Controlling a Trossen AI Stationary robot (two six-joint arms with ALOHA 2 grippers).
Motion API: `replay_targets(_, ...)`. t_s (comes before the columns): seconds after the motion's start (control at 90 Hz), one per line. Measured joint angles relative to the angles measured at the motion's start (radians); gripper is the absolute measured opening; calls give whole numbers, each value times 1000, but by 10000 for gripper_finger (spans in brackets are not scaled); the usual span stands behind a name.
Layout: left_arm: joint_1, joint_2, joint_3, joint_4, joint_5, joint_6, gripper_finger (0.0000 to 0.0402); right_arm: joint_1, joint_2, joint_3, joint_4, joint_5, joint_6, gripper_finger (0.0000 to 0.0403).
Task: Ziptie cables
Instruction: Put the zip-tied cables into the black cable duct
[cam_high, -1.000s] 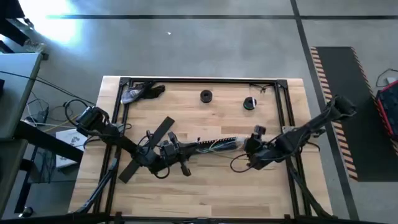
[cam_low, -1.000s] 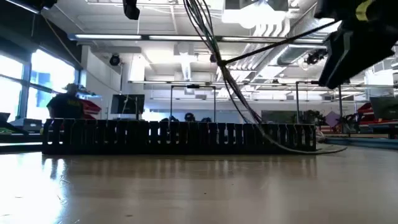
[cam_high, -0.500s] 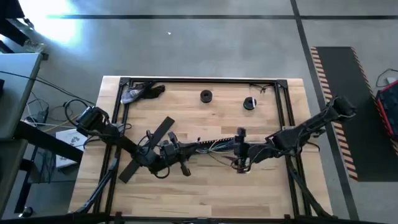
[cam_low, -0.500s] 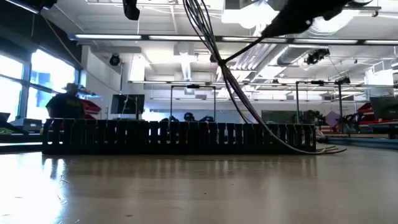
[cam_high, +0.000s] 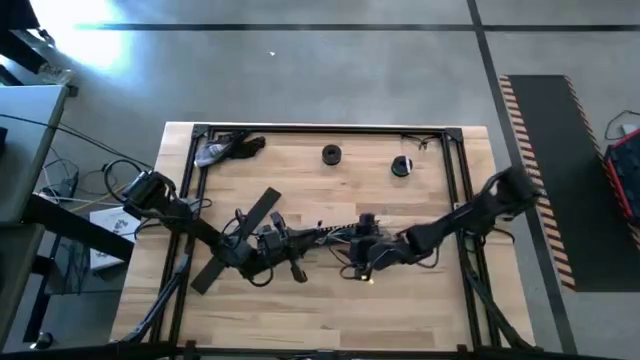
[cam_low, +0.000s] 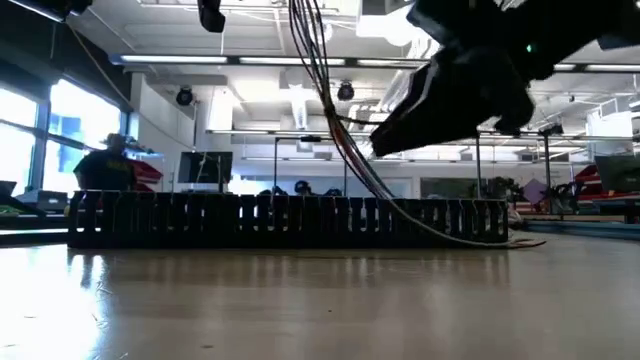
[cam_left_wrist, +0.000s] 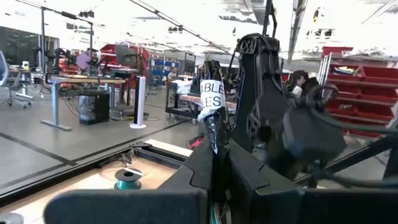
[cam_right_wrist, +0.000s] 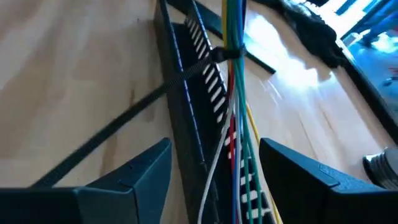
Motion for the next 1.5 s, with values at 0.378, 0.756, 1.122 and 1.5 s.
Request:
replay_targets(0.378, 3, 0, 20, 0, 18, -11, 5, -25, 67, 1, 230, 88, -26, 224)
replay_targets(0.756, 8, 0, 79, 0, 95, -2, 5, -126, 67, 1, 307, -160, -51, 224)
replay_targets(1.122, 10, 0, 126, 0, 177, 28, 5, -166, 67, 1, 366, -155, -6, 147)
replay_targets(1.5, 10, 0, 126, -1, 169, 29, 5, -150, -27, 1, 247, -271, -131, 144)
